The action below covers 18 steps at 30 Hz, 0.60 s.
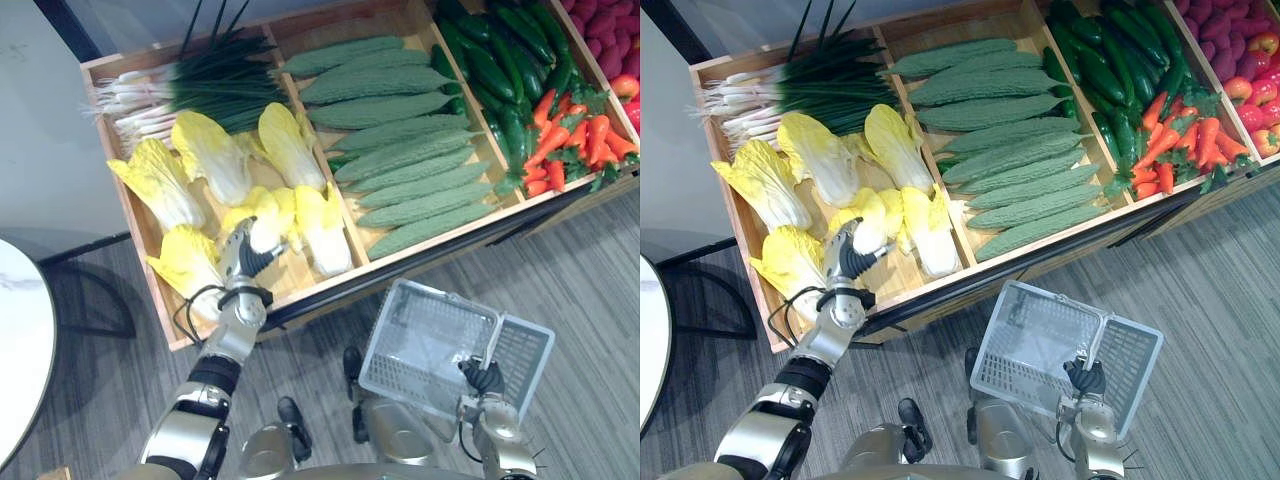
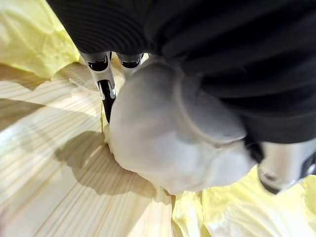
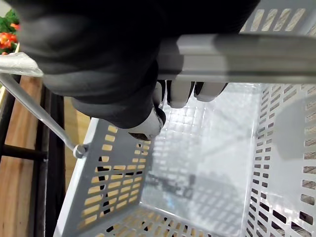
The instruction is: Pick vegetable in the basket
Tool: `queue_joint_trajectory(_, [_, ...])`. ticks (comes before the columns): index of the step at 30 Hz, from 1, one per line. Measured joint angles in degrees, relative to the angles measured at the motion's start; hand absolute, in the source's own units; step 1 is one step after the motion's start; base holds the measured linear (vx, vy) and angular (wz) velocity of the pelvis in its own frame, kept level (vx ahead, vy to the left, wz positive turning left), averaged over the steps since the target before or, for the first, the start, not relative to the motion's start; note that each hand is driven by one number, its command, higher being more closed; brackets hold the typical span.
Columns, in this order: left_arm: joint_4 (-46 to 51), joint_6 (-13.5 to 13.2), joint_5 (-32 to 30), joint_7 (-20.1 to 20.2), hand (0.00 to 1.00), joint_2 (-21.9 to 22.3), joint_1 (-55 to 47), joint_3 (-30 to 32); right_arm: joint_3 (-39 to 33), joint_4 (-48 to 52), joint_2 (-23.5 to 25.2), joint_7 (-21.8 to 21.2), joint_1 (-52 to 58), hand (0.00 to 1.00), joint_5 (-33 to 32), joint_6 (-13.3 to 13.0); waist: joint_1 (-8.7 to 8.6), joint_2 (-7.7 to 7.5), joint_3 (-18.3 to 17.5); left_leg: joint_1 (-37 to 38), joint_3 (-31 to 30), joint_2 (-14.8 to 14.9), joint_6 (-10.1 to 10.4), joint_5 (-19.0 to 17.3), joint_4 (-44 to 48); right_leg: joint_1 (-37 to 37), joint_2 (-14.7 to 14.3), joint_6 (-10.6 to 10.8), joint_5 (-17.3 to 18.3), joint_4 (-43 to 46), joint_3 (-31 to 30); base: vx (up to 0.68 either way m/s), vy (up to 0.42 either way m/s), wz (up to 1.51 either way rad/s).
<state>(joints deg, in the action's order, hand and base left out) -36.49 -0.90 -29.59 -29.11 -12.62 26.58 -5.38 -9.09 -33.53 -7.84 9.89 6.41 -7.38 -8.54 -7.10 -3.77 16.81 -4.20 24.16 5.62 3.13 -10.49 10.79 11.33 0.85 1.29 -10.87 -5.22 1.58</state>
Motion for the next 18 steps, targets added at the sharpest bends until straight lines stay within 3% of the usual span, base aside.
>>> queue_joint_trajectory(5, [4.78,0.68,2.1,0.31,1.0,1.05,-1.13,0.63,-0.06,1.01,0.01,0.06,0.34,1.0,-0.99,0.0,-0.01,0.1,0.55,-0.21,-0.49,0.02,-0.17,-0.1,0.37,0.02,0.19,0.21,-0.22,0.31,0.59,0.0,0.005,0.03])
queue_joint_trajectory(13, [23.12,0.41,2.52,1.67,1.0,5.9,-12.39,0.49,-2.28,1.35,0.85,0.49,1.28,1.0,-0.98,0.02,0.1,1.18,1.2,2.53,-3.11,-0.28,-0.82,-0.12,-0.4,-3.44,0.4,-0.17,0.15,0.59,3.01,0.07,0.052,0.15])
queue_joint_trajectory(18, [31.9,-2.09,2.98,1.65,1.0,7.87,-17.19,-0.17,-2.73,3.27,1.47,1.15,3.13,1.0,-0.97,0.01,0.27,1.76,1.13,5.35,-3.82,-0.94,-0.85,-0.11,-2.05,-5.41,0.82,0.03,1.64,1.86,3.46,0.03,0.061,0.09])
